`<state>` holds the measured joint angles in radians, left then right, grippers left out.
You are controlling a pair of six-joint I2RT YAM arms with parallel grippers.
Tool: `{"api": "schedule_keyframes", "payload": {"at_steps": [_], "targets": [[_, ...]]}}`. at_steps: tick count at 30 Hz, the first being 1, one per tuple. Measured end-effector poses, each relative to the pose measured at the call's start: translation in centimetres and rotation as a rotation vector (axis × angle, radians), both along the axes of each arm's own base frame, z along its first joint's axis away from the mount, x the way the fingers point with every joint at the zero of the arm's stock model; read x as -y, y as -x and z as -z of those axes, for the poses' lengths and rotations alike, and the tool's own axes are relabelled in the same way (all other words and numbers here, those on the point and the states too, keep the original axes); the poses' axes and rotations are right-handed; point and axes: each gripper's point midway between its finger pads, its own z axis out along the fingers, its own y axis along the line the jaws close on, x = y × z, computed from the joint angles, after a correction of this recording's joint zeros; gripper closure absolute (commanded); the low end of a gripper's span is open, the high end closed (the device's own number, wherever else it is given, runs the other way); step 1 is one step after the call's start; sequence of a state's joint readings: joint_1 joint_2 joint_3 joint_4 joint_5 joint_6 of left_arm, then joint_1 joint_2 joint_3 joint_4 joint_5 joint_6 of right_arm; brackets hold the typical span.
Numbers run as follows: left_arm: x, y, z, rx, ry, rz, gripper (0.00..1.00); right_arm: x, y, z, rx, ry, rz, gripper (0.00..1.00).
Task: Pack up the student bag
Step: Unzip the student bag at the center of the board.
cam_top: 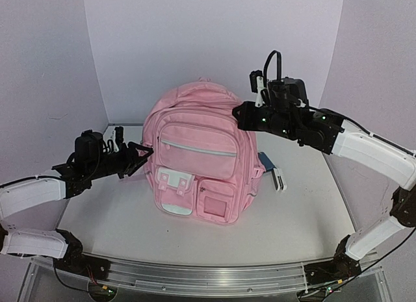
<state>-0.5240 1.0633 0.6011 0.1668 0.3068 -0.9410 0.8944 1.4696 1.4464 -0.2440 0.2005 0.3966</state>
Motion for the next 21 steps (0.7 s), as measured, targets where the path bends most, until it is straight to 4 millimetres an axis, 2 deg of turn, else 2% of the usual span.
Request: {"api": "schedule_keyframes", "payload": {"at_steps": [4,9,15,21], "targets": [[0.4,0.1,1.5,0.027,-0.120,0.067,0.55,0.0,0.0,0.0,0.000,0.000,0.000,1.00],[0.5,0.2,2.9,0.055,-0.225,0.118,0.64,0.1,0.1,-0.1,0.000,0.000,0.000,1.00],[0.7,-0.2,2.5,0.120,-0.272,0.146,0.73,0.5,0.4,-0.2,0.000,0.001,0.002,1.00],[0.8,-0.3,2.0,0.157,-0.300,0.159,0.74,0.7,0.6,-0.2,0.001,0.001,0.003,1.00]]}}
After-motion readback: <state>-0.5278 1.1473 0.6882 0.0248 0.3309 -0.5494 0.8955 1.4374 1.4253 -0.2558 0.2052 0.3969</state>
